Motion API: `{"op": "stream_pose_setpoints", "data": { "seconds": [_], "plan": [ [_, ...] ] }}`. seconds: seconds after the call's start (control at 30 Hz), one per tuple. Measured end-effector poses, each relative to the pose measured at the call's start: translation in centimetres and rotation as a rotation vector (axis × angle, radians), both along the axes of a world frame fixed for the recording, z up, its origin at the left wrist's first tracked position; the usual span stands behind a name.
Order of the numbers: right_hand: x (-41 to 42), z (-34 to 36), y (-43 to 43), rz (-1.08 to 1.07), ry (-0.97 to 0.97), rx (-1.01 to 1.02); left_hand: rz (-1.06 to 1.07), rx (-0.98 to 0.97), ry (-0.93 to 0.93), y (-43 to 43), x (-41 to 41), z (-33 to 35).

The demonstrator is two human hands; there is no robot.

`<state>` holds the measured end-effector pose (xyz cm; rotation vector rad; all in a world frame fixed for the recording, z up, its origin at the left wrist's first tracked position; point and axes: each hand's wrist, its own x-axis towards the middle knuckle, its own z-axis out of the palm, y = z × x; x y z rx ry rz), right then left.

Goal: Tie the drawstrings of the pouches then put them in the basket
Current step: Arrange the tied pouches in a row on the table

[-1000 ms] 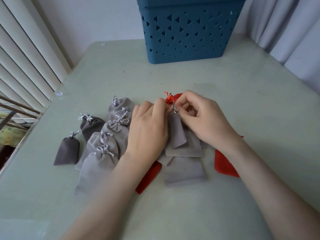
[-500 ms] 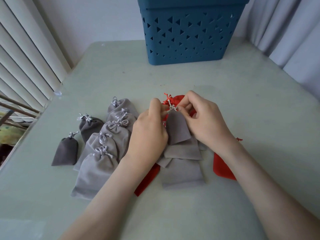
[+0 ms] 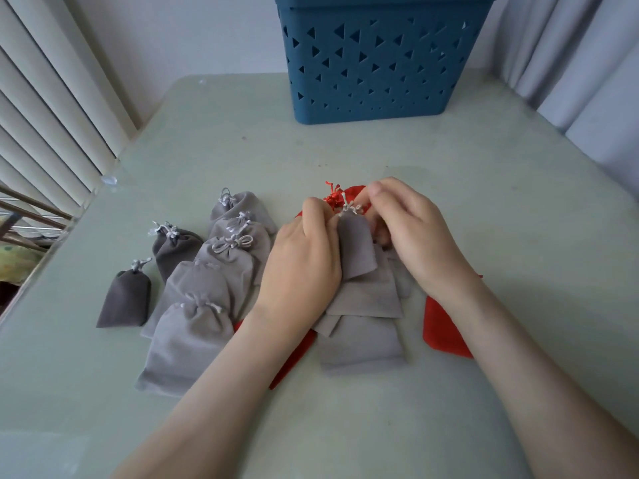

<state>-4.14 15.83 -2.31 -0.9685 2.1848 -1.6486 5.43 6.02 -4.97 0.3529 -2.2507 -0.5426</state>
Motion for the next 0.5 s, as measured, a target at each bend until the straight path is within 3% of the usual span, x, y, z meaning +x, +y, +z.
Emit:
{"op": "stream_pose_setpoints", "data": {
  "seconds": [0.07, 0.17, 0.5],
  "plan": [
    [0.2, 0.3, 0.1, 0.066, -0.095, -0.003, -0.034, -0.035, -0.008, -0.3, -0.3, -0.3],
    [0.3, -0.2, -0.2, 0.122, -0.027, 0.107, -0.042, -0.050, -0.020, -0.6, -0.7, -0.8],
    [-1.9, -0.9, -0.3, 0.221, -0.312, 0.132, -0.017, 0.242, -0.120, -1.1, -1.2, -1.2]
  ]
}}
